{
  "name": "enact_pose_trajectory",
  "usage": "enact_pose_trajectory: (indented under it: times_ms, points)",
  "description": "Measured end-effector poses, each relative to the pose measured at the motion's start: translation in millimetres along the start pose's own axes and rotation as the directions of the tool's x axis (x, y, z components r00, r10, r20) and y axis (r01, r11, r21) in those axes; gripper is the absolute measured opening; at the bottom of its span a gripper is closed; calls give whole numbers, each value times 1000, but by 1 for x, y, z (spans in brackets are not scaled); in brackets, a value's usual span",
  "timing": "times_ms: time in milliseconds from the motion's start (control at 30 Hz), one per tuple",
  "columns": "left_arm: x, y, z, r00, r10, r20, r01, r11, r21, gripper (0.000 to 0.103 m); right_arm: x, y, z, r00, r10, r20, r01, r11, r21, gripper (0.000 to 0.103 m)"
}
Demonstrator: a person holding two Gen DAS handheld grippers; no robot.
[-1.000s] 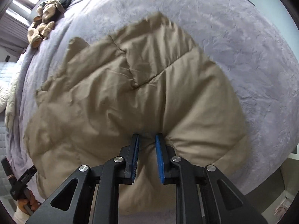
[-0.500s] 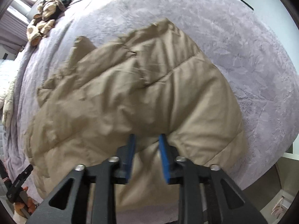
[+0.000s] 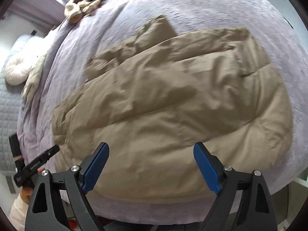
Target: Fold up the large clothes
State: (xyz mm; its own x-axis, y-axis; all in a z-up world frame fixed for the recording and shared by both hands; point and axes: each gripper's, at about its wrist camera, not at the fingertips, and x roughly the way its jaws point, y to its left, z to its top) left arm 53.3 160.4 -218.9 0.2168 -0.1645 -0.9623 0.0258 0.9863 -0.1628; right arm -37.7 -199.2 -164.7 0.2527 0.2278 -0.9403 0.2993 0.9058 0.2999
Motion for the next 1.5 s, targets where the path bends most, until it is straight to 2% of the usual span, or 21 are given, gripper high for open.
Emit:
enact_pose_trajectory:
  times_ms: [67,133,167,300,400,433,467,600,733,833,867,900,933,1000,1100,1200,1233,1267,1300,1367,1500]
  points:
    - [1,6,0,1000,-22,-6,22,1000,-6,103,4,6,-3,999,23,-22,-23,1000,-10,91]
    - [3,14,0,996,-90,-24,90,996,-19,103,9,11,-5,997,53,-60,-54,999,-11,91]
    - [4,20,1,987,-156,-35,155,987,-35,103,11,13,-8,996,54,-66,-55,998,-12,91]
    - [14,39,4,951,-302,-70,297,952,-75,103,20,15,-14,995,55,-89,-55,998,-3,91]
    - [32,46,7,907,-403,-126,397,915,-74,103,28,13,-17,993,49,-104,-49,999,6,91]
    - [39,46,9,884,-441,-152,436,897,-72,103,30,13,-17,993,46,-108,-45,999,5,91]
    - [51,44,10,849,-492,-192,488,870,-73,103,33,13,-18,993,39,-112,-40,999,1,91]
    - [83,26,18,784,-553,-281,565,824,-45,103,41,15,-17,992,11,-125,-15,999,-31,92]
    - [99,3,29,698,-638,-324,666,746,-35,103,48,19,-17,991,-2,-133,-7,998,-68,92]
    - [106,-13,29,680,-640,-358,678,734,-25,103,53,19,-16,991,6,-133,-16,997,-80,94]
    - [105,-17,29,673,-643,-365,686,728,-18,98,54,19,-16,991,10,-132,-20,997,-80,94]
    - [104,-20,28,662,-651,-372,696,718,-17,69,55,20,-16,991,14,-131,-24,997,-79,95]
    - [103,-22,27,635,-672,-382,717,697,-35,48,56,20,-16,991,19,-129,-29,997,-78,95]
    - [95,-20,27,614,-702,-362,738,673,-54,38,58,22,-14,992,21,-128,-31,996,-79,95]
    - [85,-19,27,604,-718,-346,746,662,-73,33,54,27,-11,991,44,-130,-55,995,-87,95]
    - [71,-22,27,604,-722,-338,749,659,-69,33,30,29,-7,996,66,-65,-73,992,-104,94]
    - [65,-25,28,604,-722,-337,751,657,-64,33,21,27,-7,998,61,-34,-65,992,-106,92]
    - [60,-28,28,602,-724,-337,753,655,-60,33,16,24,-7,998,61,-12,-62,993,-104,77]
    - [54,-32,28,601,-725,-336,756,652,-55,33,12,21,-6,998,58,10,-56,993,-105,40]
    - [42,-39,29,599,-728,-334,760,648,-47,33,17,15,-3,999,37,12,-36,993,-109,7]
    - [9,-66,33,585,-744,-323,772,633,-60,33,44,3,5,998,57,18,-54,989,-137,6]
